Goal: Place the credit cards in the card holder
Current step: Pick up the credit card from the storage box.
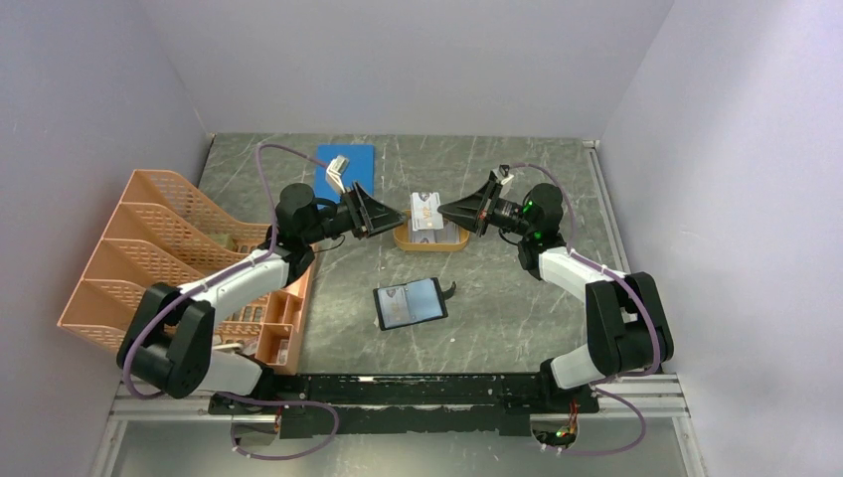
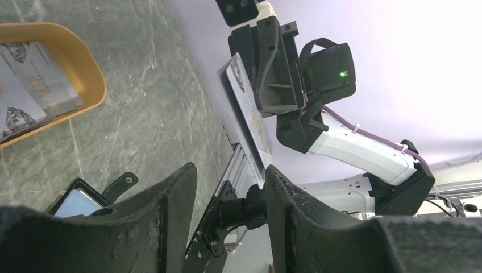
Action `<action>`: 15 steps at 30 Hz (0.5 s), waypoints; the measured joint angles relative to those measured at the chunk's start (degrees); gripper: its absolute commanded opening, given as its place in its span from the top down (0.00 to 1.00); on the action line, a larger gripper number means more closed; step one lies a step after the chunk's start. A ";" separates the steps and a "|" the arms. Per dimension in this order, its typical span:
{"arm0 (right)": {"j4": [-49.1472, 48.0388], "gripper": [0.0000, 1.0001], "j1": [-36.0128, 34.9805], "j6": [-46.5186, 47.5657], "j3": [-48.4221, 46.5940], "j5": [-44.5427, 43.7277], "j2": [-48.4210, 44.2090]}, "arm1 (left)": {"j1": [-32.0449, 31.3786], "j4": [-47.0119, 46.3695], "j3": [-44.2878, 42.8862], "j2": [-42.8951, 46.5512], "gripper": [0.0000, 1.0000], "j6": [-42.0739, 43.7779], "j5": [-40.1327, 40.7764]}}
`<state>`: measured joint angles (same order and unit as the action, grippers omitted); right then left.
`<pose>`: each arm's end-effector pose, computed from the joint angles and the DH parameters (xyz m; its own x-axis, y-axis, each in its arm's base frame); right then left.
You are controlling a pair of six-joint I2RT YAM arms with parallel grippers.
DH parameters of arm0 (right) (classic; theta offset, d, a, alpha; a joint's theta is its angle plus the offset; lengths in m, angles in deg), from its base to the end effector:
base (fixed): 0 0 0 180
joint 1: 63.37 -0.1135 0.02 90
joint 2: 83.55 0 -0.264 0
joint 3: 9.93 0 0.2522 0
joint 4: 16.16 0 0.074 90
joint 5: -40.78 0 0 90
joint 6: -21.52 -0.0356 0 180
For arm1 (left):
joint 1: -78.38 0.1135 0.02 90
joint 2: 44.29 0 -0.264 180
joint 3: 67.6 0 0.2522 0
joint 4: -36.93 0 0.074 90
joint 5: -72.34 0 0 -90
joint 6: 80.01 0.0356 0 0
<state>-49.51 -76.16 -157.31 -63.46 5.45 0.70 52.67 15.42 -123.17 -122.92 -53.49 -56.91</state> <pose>0.2909 0.0958 0.2517 -0.9217 0.3836 -0.0578 -0.0636 -0.0023 0.9980 0.2619 -0.1511 0.2708 -0.8214 -0.3736 -0.4310 0.3826 0.1995 -0.9021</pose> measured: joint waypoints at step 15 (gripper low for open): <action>-0.68 1.00 0.00 -0.94 0.00 0.07 -0.31 | -0.66 -2.25 -0.76 -2.47 0.51 -1.05 -1.05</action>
<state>-50.19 -76.16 -158.25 -63.46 5.52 0.39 52.01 13.17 -123.93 -125.39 -54.54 -57.96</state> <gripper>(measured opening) 0.008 0.498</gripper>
